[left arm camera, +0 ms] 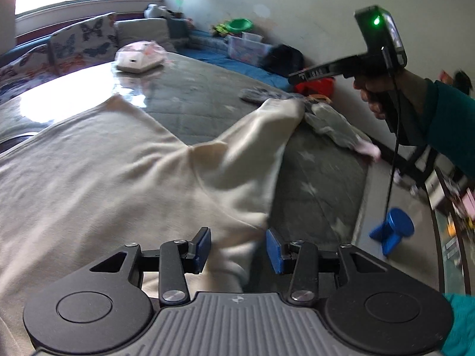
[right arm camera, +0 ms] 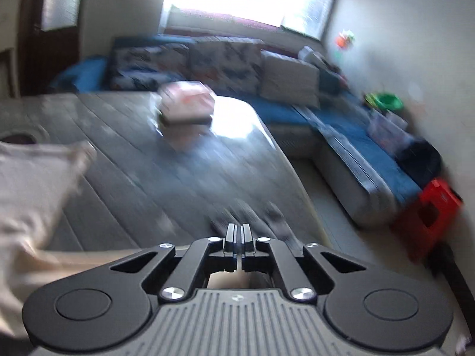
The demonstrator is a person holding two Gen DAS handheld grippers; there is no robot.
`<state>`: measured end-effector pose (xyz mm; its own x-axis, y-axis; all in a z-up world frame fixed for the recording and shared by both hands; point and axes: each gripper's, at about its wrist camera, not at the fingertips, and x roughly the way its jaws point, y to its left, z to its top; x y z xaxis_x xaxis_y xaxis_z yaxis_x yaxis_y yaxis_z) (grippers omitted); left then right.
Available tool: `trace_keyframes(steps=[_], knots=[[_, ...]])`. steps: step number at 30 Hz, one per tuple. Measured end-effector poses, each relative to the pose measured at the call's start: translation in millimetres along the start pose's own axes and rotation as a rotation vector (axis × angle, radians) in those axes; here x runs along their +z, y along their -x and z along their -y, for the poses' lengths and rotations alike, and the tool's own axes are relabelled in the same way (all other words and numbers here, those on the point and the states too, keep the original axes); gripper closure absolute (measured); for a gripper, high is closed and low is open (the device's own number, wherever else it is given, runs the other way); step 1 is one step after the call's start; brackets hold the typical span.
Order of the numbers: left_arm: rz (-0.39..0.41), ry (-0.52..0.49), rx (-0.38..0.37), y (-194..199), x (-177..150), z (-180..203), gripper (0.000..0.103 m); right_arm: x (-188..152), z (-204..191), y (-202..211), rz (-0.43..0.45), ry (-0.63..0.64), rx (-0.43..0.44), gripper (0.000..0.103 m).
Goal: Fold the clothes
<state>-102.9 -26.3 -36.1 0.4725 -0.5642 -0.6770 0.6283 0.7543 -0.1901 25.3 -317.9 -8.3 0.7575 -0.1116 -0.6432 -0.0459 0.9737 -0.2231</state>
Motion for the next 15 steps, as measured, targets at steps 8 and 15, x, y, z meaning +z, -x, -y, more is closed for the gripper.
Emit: trace_keyframes(steps=[8, 15], knots=[[0.049, 0.004, 0.027, -4.0, 20.1, 3.4, 0.058, -10.8, -7.6, -0.3, 0.012, -0.033, 0.152, 0.094], [0.018, -0.032, 0.008, -17.7, 12.6, 12.9, 0.055, -18.1, -24.8, -40.2, -0.049, -0.065, 0.227, 0.089]])
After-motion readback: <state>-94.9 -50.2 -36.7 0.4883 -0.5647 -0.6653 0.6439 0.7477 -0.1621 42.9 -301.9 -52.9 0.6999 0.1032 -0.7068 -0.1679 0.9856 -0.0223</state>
